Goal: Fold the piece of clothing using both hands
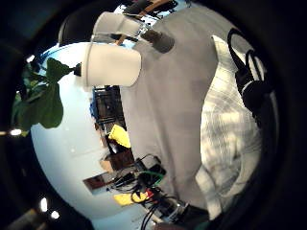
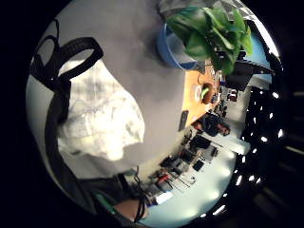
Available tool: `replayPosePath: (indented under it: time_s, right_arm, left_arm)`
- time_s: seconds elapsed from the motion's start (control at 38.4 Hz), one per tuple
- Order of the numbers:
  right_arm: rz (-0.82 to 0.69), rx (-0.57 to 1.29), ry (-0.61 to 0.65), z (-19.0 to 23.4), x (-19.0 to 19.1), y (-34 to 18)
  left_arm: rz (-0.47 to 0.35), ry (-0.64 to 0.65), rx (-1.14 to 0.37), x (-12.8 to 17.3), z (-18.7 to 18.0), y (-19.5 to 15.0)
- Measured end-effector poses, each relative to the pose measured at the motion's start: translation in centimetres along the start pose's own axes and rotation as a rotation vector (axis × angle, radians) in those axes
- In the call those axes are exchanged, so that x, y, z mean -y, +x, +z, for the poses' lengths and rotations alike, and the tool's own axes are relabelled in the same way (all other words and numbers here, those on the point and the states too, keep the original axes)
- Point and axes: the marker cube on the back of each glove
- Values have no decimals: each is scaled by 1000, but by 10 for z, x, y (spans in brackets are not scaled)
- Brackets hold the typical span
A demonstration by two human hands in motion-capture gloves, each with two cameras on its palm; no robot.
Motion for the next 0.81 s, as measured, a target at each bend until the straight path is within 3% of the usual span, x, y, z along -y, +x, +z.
replayPosePath:
  time_s: [0.08,0.16,0.23,0.42,0.49,0.57,0.62,0.7,0.81]
  right_arm:
    - [35,-51,52,29,21,16]
    - [27,-40,188,36,32,21]
    - [50,-36,232,35,32,29]
    - [216,95,28,33,-9,80]
    - [270,154,-51,42,-19,92]
    - [296,179,-158,55,-33,100]
    - [280,183,-227,64,-43,100]
    - [275,177,-279,75,-50,101]
    - [286,172,-300,86,-54,102]
  left_arm:
    - [-24,80,112,21,25,19]
    - [-111,137,202,29,34,12]
    - [-103,149,108,27,27,8]
    - [-35,221,-268,3,-25,10]
    - [53,135,-326,-19,-24,30]
    - [132,-45,-309,-44,-2,56]
    - [134,-97,-255,-51,15,66]
    - [118,-45,-189,-44,39,74]
    - [97,60,-206,-29,61,76]
